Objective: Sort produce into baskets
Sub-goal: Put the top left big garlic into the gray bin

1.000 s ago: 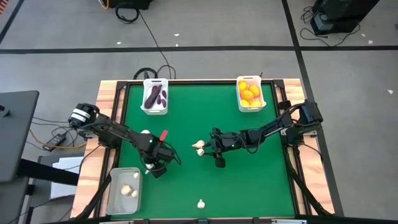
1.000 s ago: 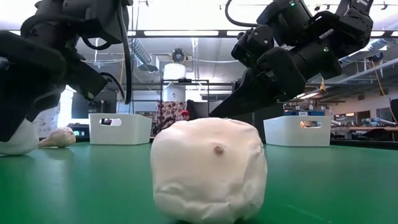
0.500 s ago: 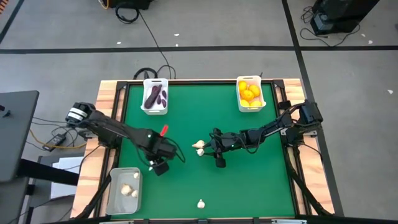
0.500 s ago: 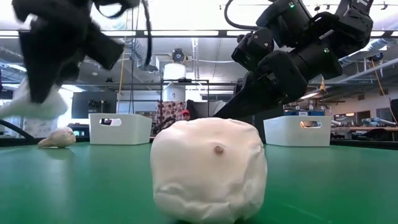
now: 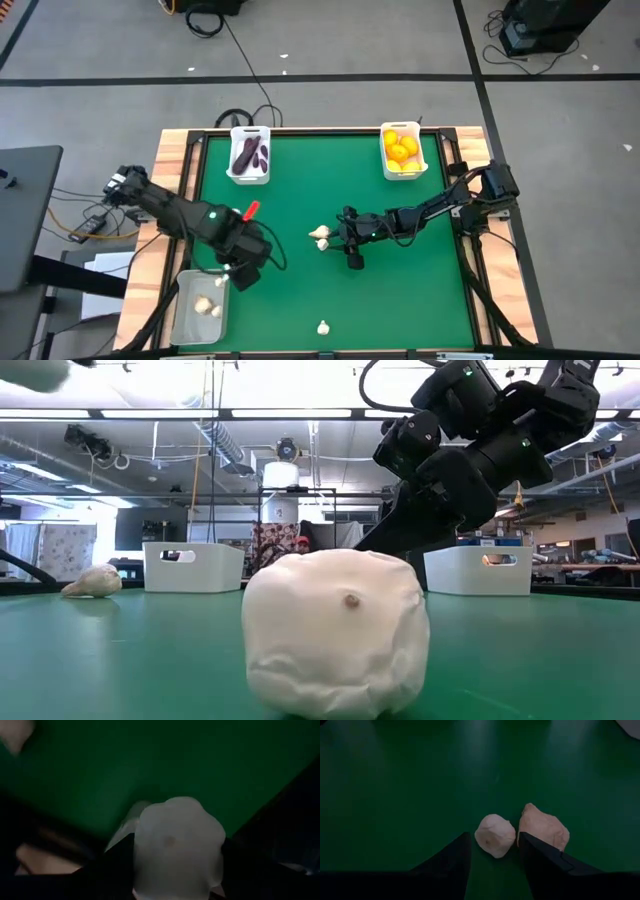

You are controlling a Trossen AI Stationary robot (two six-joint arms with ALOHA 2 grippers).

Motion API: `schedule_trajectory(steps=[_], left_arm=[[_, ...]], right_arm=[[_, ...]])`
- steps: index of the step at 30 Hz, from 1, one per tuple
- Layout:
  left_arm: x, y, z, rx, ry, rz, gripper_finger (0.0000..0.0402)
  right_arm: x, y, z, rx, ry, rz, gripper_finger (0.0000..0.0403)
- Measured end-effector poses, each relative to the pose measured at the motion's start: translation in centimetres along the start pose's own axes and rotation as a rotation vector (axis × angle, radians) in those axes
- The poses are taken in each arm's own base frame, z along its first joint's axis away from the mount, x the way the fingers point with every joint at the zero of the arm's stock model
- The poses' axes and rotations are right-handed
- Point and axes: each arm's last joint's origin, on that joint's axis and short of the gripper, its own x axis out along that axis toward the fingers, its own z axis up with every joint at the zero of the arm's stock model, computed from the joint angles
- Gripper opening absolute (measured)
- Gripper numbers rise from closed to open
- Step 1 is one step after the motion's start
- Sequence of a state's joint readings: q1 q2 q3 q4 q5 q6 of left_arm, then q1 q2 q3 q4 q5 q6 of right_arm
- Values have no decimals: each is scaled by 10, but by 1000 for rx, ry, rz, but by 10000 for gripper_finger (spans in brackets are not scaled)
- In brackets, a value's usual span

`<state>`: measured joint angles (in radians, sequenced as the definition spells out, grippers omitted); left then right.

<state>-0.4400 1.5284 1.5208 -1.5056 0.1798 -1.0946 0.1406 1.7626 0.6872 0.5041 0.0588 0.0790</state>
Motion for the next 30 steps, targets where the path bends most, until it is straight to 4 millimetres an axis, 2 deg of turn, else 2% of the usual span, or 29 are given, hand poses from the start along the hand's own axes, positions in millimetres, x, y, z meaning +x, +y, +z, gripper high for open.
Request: schedule_trajectory(steps=[3, 7, 12, 19, 24, 30], left_arm=[[5, -4, -19, -53, 78, 29, 228], [27, -12, -42, -73, 243, 27, 228], [52, -20, -56, -96, 267, 13, 228], [89, -20, -68, -77, 308, 4, 228], [111, -12, -69, -77, 315, 39, 231], [129, 3, -69, -170, 301, 140, 296]], right_arm=[[0, 0, 0, 0, 5, 0, 176], [0, 0, -1, 7, 11, -1, 176], [0, 0, -1, 7, 11, -1, 176], [0, 0, -1, 8, 11, -1, 176], [0, -1, -1, 24, 5, -21, 176], [0, -1, -1, 34, 4, -27, 176]])
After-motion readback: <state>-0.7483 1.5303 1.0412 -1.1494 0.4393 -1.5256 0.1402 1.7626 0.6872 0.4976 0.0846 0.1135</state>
